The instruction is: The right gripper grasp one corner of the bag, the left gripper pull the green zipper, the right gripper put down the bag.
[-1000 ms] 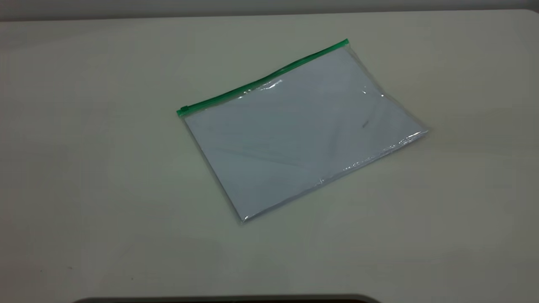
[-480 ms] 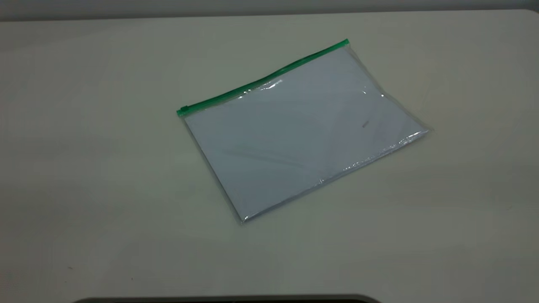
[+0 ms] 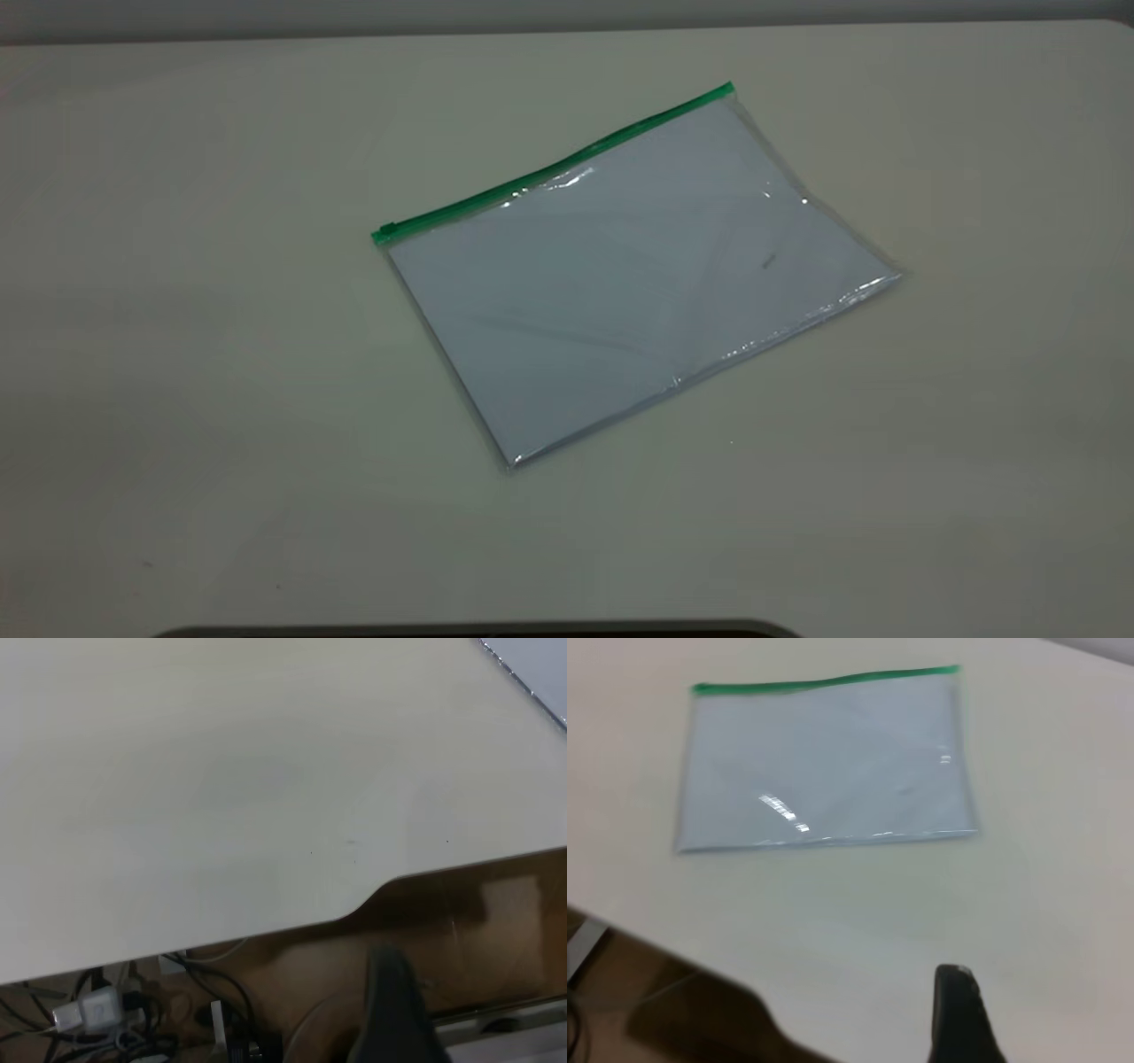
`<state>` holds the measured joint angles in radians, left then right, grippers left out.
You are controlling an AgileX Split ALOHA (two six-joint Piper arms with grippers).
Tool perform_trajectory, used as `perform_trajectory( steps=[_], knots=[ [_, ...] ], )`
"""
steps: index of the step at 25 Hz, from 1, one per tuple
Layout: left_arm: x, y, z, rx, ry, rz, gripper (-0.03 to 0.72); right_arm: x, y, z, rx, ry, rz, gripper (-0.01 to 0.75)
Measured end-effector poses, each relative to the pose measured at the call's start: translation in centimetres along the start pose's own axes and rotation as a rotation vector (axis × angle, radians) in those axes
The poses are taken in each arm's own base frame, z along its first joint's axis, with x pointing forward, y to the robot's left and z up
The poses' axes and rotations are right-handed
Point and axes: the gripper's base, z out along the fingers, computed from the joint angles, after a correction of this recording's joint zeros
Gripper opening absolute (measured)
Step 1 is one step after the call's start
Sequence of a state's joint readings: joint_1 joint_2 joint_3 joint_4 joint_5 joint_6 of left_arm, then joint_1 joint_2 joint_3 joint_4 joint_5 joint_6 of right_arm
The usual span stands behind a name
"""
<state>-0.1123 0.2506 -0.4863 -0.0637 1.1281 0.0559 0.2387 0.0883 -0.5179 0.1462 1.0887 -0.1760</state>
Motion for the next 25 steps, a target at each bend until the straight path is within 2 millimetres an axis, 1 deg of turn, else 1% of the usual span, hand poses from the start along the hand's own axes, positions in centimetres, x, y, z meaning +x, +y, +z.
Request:
perform_trajectory(
  steps=[6,10,25],
  knots=[
    [0.0,0.0,0.0,0.0,-0.002,0.0,0.538,1.2,-0.2,-1.2,0.058,-0.038,-0.012,0.507],
    [0.0,0.0,0.0,0.0,-0.003,0.0,0.538,1.9,-0.4,-0.6,0.073,-0.019,-0.015,0.507],
    [0.0,0.0,0.0,0.0,-0.004,0.0,0.538,2.0,-0.6,-0.5,0.094,-0.013,0.007,0.507]
  ],
)
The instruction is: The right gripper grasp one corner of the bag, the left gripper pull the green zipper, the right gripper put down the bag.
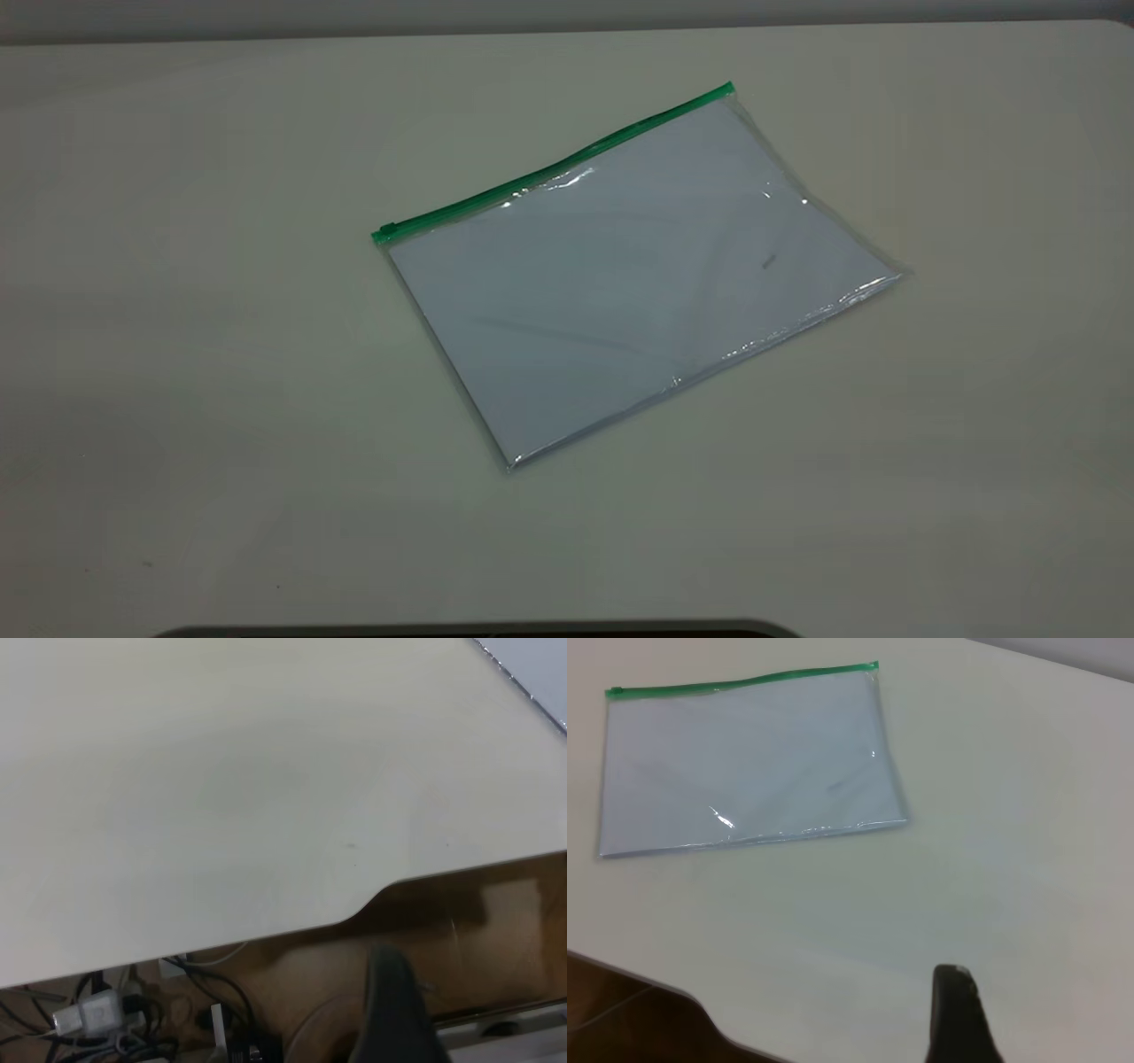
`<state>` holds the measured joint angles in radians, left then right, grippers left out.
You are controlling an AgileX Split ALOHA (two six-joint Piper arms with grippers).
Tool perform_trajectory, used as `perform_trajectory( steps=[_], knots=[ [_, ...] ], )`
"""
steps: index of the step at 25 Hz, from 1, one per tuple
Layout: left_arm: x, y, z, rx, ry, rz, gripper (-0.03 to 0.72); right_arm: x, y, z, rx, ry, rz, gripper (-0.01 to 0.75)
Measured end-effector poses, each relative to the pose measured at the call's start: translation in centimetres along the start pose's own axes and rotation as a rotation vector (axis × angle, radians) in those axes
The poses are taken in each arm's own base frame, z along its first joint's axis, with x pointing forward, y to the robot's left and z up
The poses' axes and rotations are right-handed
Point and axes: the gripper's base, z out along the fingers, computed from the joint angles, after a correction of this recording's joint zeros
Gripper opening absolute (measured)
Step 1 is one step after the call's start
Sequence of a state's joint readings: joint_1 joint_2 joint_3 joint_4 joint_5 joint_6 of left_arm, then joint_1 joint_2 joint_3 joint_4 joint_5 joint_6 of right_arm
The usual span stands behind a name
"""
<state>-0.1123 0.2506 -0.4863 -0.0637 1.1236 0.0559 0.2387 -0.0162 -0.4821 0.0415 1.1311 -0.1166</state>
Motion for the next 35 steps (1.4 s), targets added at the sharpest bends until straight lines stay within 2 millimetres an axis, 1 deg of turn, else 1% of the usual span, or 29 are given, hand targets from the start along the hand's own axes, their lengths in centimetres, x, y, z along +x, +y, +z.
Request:
perform_trajectory(
  steps=[5,12,16,33,35],
  knots=[
    [0.5,0.0,-0.4,-0.012,-0.049,-0.011,0.538,0.0,0.0,0.0,0.0,0.0,0.0,0.507],
    [2.1,0.0,-1.7,-0.117,-0.197,-0.07,0.538,0.0,0.0,0.0,0.001,-0.001,0.0,0.507],
    [2.8,-0.1,-2.1,-0.127,-0.251,-0.065,0.538,0.0,0.0,0.0,0.001,-0.001,0.0,0.507],
    [2.9,-0.1,-2.2,-0.127,-0.259,-0.065,0.538,0.0,0.0,0.0,0.002,-0.001,0.001,0.507],
    [2.9,-0.1,-2.2,-0.127,-0.259,-0.065,0.538,0.0,0.0,0.0,0.029,0.001,0.017,0.507]
  ],
)
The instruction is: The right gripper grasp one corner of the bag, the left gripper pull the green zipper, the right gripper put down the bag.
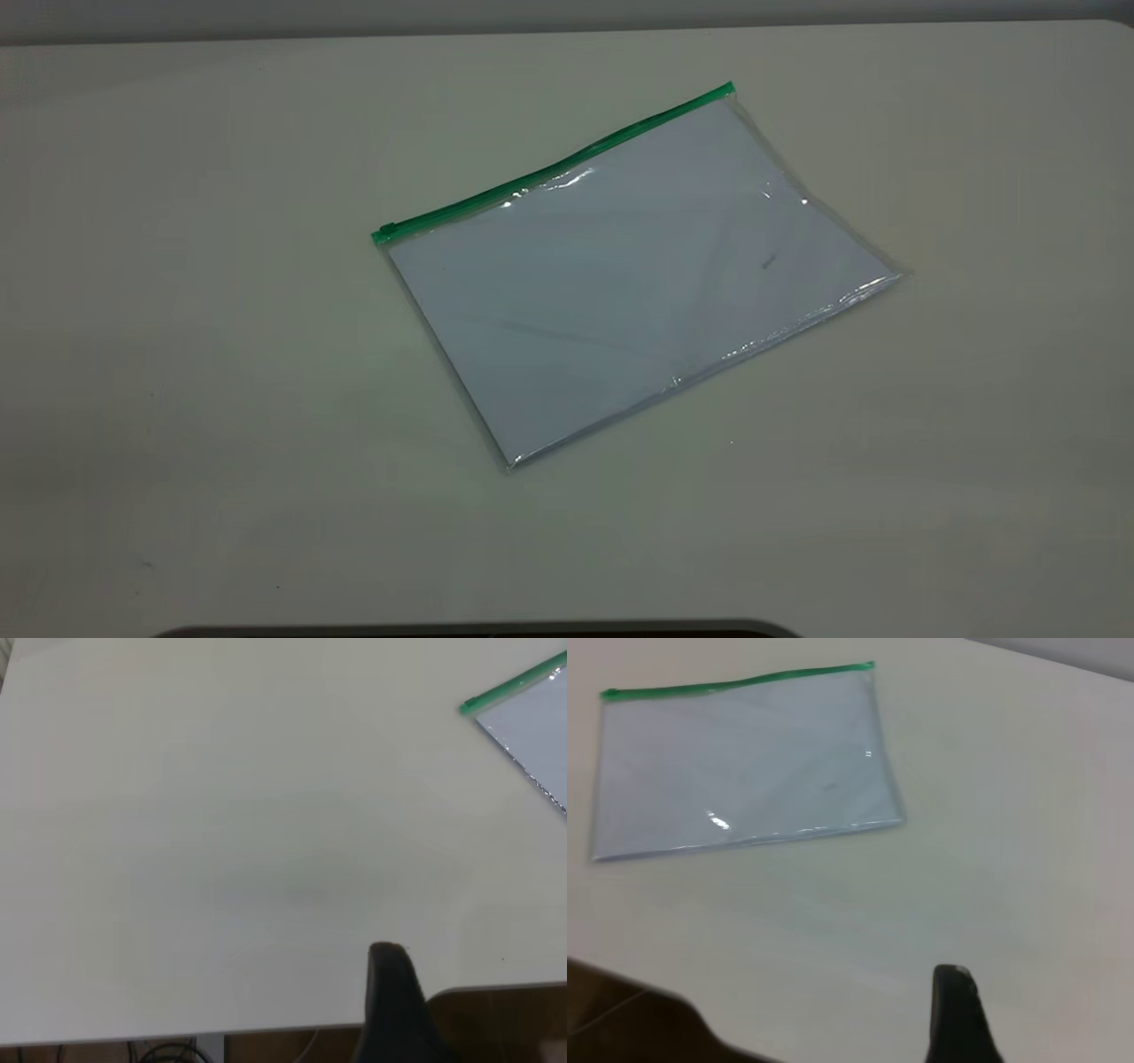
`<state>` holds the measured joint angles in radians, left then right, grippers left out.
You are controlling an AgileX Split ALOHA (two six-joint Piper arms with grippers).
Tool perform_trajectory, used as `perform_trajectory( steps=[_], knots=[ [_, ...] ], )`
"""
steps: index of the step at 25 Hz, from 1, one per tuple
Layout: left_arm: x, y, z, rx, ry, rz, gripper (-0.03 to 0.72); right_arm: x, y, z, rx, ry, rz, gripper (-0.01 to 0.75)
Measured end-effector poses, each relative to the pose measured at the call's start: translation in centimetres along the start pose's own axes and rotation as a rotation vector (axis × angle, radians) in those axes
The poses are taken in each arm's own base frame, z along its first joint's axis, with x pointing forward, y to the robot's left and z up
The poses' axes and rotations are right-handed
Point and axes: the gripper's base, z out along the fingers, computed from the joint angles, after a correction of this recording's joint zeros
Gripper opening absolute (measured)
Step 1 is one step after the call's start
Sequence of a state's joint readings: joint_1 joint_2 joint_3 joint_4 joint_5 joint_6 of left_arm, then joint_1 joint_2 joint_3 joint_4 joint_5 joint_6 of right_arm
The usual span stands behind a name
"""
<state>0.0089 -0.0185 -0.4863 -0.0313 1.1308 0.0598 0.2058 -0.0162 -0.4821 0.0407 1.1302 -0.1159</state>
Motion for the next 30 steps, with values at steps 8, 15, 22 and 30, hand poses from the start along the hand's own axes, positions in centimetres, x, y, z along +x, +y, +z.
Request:
perform_trajectory(
  steps=[8,15,22,30],
  knots=[
    [0.0,0.0,0.0,0.0,0.0,0.0,0.538,-0.08,0.19,0.1,0.22,0.017,0.133,0.507],
    [0.01,0.0,0.0,0.0,0.001,0.0,0.538,-0.1,0.23,0.13,0.269,0.021,0.163,0.507],
    [0.01,0.0,0.0,0.0,0.001,0.0,0.538,-0.1,0.23,0.13,0.269,0.021,0.163,0.507],
    [0.01,0.0,0.0,0.0,0.001,0.0,0.538,-0.1,0.23,0.13,0.269,0.021,0.163,0.507]
  ],
)
